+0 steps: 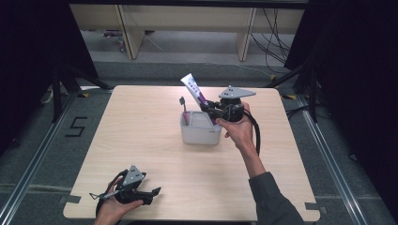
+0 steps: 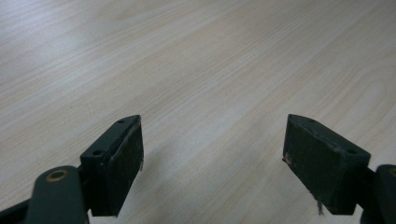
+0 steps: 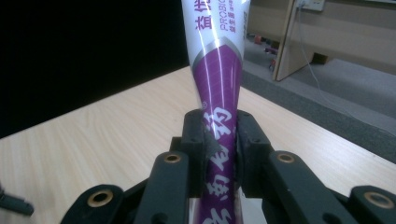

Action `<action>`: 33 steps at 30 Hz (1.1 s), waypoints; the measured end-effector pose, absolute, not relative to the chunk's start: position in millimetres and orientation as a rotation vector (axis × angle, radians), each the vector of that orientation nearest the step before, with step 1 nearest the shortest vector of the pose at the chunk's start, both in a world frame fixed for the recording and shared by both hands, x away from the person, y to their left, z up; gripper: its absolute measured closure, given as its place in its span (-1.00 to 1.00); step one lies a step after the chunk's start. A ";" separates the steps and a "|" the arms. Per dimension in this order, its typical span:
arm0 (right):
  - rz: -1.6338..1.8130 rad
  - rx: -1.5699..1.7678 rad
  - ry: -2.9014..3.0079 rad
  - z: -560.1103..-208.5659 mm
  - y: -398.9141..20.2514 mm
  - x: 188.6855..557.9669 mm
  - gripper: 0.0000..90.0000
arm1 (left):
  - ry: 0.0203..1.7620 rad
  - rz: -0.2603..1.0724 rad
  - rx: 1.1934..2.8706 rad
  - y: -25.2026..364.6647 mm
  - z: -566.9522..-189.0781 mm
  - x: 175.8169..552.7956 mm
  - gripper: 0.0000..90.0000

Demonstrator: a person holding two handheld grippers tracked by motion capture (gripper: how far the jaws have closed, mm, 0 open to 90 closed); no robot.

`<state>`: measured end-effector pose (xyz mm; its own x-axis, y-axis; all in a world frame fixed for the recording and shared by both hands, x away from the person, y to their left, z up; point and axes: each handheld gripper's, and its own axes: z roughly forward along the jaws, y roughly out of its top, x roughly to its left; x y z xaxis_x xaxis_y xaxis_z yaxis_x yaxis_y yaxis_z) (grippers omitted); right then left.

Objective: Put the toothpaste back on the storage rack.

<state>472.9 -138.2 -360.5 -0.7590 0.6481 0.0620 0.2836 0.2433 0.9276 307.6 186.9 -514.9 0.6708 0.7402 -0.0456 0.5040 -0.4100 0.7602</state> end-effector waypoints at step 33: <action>1.570 1.030 2.013 -399.0 -118.7 508.1 0.70 | 0.955 0.378 2.112 185.6 -515.7 305.5 -0.55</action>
<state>508.1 -118.7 -399.0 -0.6559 0.7429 0.1339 0.3109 0.1043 0.9447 305.5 185.6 -515.7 0.6747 0.7368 -0.0439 0.5075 -0.4200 0.7524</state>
